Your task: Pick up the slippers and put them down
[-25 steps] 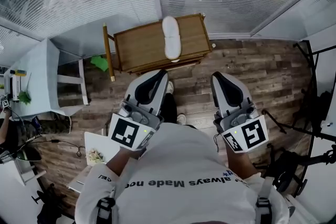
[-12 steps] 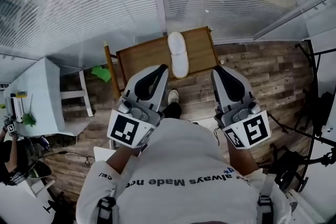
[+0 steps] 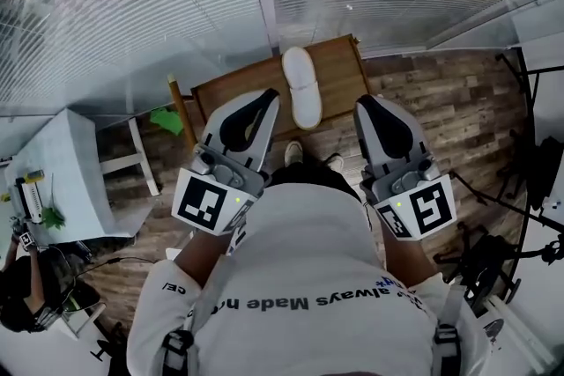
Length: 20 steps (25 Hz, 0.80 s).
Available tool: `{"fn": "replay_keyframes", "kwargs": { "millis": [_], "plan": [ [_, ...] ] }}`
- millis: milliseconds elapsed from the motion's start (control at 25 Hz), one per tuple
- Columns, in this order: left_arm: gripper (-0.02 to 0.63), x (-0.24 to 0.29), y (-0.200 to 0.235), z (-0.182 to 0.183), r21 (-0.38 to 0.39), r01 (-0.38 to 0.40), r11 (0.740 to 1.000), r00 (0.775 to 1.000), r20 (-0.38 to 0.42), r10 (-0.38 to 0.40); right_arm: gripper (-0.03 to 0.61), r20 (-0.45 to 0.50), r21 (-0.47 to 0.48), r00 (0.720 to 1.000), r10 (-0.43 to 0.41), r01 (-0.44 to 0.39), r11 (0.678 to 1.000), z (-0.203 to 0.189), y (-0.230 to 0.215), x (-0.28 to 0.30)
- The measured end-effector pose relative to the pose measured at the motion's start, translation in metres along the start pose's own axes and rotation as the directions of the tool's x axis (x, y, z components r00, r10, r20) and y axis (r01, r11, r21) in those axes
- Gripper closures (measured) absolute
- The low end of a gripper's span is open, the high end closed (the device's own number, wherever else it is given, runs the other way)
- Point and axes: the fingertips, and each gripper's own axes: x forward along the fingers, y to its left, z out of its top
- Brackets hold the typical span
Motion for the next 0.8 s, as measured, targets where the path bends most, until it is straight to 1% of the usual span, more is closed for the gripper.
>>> {"fn": "replay_keyframes", "kwargs": {
  "millis": [200, 360, 480, 600, 720, 800],
  "plan": [
    [0.600, 0.012, 0.013, -0.017, -0.002, 0.011, 1.000, 1.000, -0.024, -0.011, 0.558, -0.019, 0.011, 1.000, 0.000, 0.000, 1.000, -0.011, -0.008, 0.013],
    [0.600, 0.023, 0.026, -0.041, -0.004, 0.013, 1.000, 0.998, -0.061, -0.013, 0.557, -0.054, 0.045, 0.999, 0.002, 0.001, 0.999, -0.034, -0.017, 0.021],
    [0.598, 0.033, 0.039, -0.069, -0.014, 0.013, 1.000, 0.994, -0.107, -0.014, 0.542, -0.112, 0.100, 0.994, -0.007, 0.018, 0.995, -0.067, -0.026, 0.025],
    [0.592, 0.044, 0.049, -0.099, -0.013, 0.022, 1.000, 0.990, -0.140, -0.024, 0.498, -0.180, 0.178, 0.984, -0.014, 0.047, 0.983, -0.108, -0.033, 0.026],
    [0.546, 0.054, 0.059, -0.132, -0.007, 0.036, 0.999, 0.982, -0.184, -0.036, 0.480, -0.229, 0.254, 0.973, -0.017, 0.076, 0.964, -0.149, -0.039, 0.023],
    [0.529, 0.062, 0.066, -0.155, -0.006, 0.045, 0.999, 0.976, -0.215, -0.045, 0.471, -0.257, 0.291, 0.966, -0.022, 0.099, 0.952, -0.175, -0.043, 0.022]
  ]
}}
